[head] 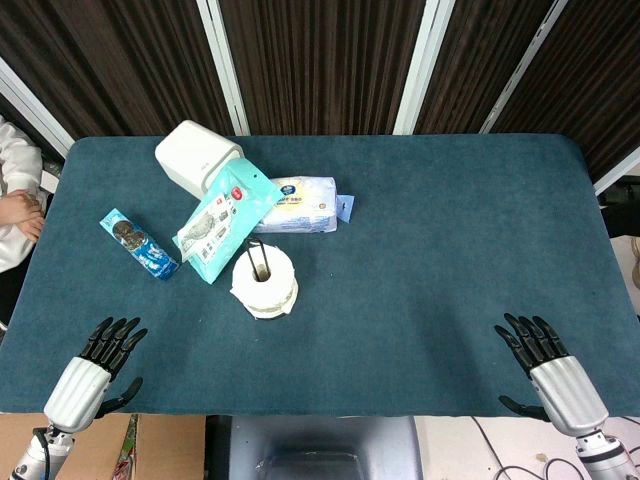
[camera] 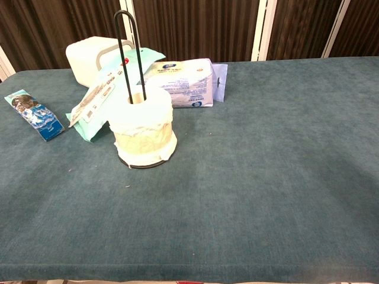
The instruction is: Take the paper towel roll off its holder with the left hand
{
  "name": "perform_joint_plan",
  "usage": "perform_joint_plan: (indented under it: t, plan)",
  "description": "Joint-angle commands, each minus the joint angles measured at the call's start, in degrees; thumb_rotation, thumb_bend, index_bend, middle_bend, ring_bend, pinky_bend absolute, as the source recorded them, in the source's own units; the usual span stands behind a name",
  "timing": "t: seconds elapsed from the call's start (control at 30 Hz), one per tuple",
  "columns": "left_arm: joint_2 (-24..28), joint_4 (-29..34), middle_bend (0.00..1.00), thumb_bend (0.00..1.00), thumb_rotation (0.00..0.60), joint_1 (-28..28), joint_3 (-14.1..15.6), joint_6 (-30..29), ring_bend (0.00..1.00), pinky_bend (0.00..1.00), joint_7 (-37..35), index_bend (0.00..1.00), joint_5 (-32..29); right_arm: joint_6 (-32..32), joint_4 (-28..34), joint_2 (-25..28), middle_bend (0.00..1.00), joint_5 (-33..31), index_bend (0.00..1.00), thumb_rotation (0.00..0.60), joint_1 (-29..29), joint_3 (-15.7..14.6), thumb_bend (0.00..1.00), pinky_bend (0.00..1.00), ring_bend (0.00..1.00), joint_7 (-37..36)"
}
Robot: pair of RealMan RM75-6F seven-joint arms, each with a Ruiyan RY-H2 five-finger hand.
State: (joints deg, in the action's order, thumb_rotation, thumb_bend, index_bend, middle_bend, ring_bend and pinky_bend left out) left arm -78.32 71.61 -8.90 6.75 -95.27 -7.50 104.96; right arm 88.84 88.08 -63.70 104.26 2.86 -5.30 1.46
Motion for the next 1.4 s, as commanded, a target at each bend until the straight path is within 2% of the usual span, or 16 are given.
perform_joint_plan:
  t: [0.03,0.17,0.27,0.37,0.47,0.6,0.77,0.93,1.2,1.4]
  plan:
    - [0.0,0.3,0.0,0.39,0.6,-0.3,0.5,0.1,0.0,0.01,-1.9,0.0,0.6,0.0,0.1,0.0,0.0,0.2,0.0,0.6,0.0,-0.2,0.0,0.0,0.0,0.0]
    - [-2.3,-1.7,0.0,0.37,0.6,-1.3,-0.5,-2.2,0.0,0.0,-9.2,0.0,1.5,0.0,0.1,-0.1,0.0,0.7,0.0,0.6,0.0,-0.5,0.0,0.0,0.0,0.5]
    - [-8.7,-6.4,0.0,0.37,0.6,-2.6,-3.5,-5.7,0.0,0.0,-21.5,0.0,0.0,-0.3,0.2,-0.3,0.0,1.0,0.0,0.6,0.2,-0.7,0.0,0.0,0.0,1.0]
    - [-11.6,-5.5,0.0,0.37,0.6,-4.5,-4.3,-2.6,0.0,0.0,-32.2,0.0,-2.7,-1.5,0.5,-0.5,0.0,1.5,0.0,0.6,0.7,-1.1,0.0,0.0,0.0,1.4]
    - [-12.3,-1.0,0.0,0.37,0.6,-6.8,-5.7,2.8,0.0,0.0,-36.4,0.0,-6.2,-2.5,0.7,-0.6,0.0,1.6,0.0,0.6,1.0,-1.4,0.0,0.0,0.0,2.0]
    - [-15.3,0.7,0.0,0.37,0.6,-9.7,-9.2,8.5,0.0,0.0,-33.0,0.0,-10.5,-2.3,1.1,-0.6,0.0,0.8,0.0,0.6,0.8,-1.1,0.0,0.0,0.0,2.8]
    - [-19.1,0.7,0.0,0.36,0.6,-12.1,-11.5,13.7,0.0,0.0,-27.7,0.0,-14.3,-2.4,1.3,-0.6,0.0,-0.1,0.0,0.6,0.8,-0.8,0.0,0.0,0.0,3.0]
    - [-25.4,-3.9,0.0,0.36,0.599,-14.5,-15.1,18.7,0.0,0.0,-23.2,0.0,-20.0,-1.6,1.2,-1.5,0.0,-1.2,0.0,0.6,0.2,-0.1,0.0,0.0,0.0,4.9]
    - [-31.1,-8.2,0.0,0.36,0.6,-16.9,-17.4,21.9,0.0,0.0,-19.8,0.0,-23.3,-1.6,1.0,-0.8,0.0,-0.8,0.0,0.6,0.2,-0.5,0.0,0.0,0.0,4.0]
    - [-33.0,-7.6,0.0,0.36,0.6,-18.5,-19.3,24.3,0.0,0.0,-19.4,0.0,-25.6,-1.6,0.9,-0.6,0.0,-0.6,0.0,0.6,0.2,-0.7,0.0,0.0,0.0,3.9]
